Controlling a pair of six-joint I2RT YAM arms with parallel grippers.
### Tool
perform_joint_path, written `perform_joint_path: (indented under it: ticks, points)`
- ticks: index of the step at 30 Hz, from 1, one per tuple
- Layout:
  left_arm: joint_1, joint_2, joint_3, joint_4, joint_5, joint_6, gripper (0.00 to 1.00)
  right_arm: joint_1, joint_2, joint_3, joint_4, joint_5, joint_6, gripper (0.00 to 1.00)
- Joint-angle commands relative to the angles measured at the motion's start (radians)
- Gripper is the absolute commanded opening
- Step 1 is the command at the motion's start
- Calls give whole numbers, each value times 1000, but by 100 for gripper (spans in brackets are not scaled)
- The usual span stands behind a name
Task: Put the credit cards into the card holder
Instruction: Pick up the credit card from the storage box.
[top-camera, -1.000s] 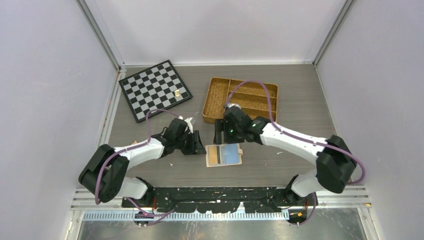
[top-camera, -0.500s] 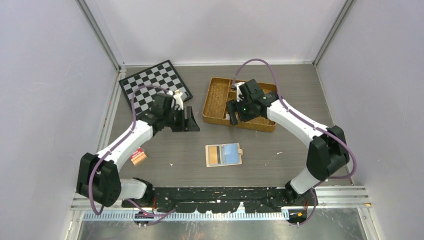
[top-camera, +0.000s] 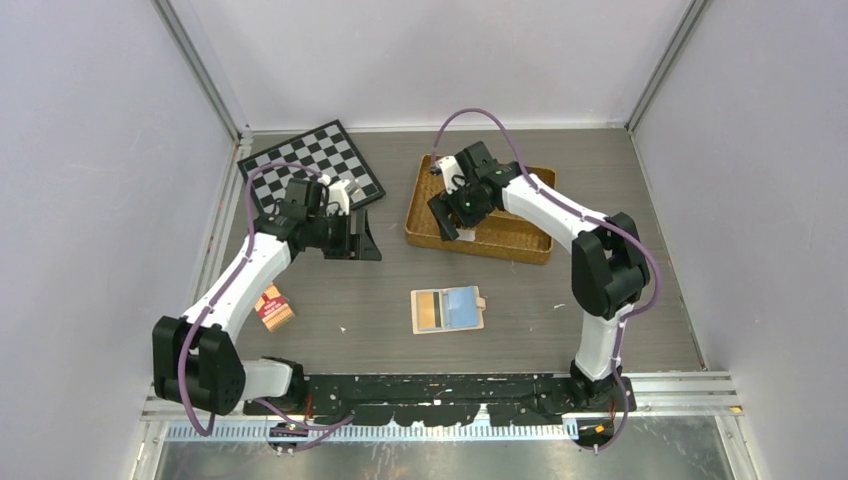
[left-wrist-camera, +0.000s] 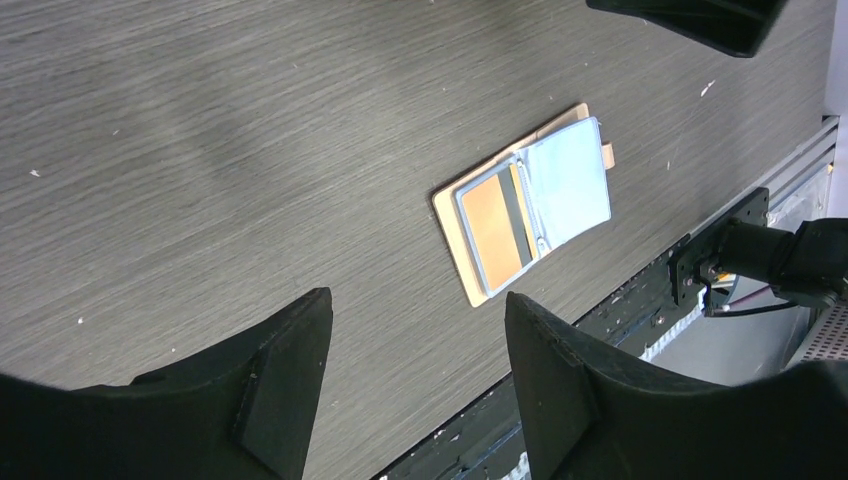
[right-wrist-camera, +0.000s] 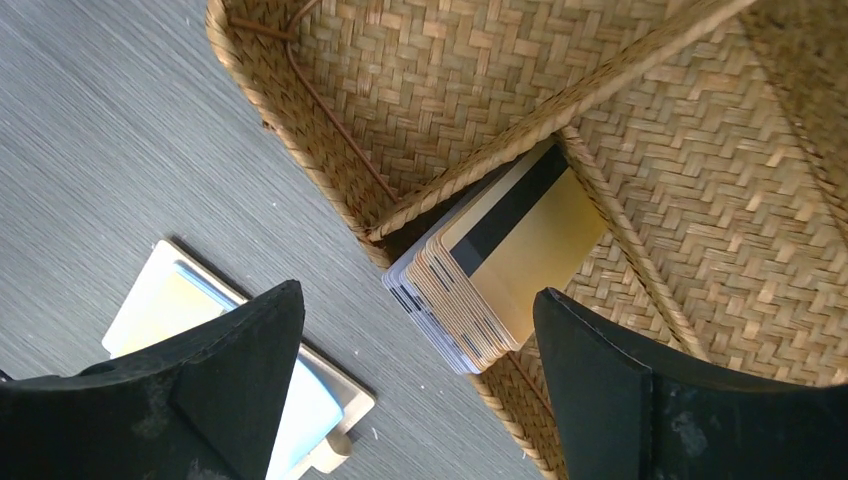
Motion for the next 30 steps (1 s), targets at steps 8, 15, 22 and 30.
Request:
perform_joint_path:
  ticks: [8, 15, 22, 30]
  points:
    - [6, 8, 16, -24, 42, 29, 66, 3, 54, -14, 75, -26, -105, 90]
    - [9, 18, 16, -26, 46, 28, 66, 10, 55, -35, 78, -56, -118, 91]
    - [9, 18, 14, -28, 49, 27, 66, 32, 71, -1, -3, -96, -119, 87]
    - [9, 16, 13, -28, 49, 27, 66, 34, 26, 17, -51, -112, -99, 76]
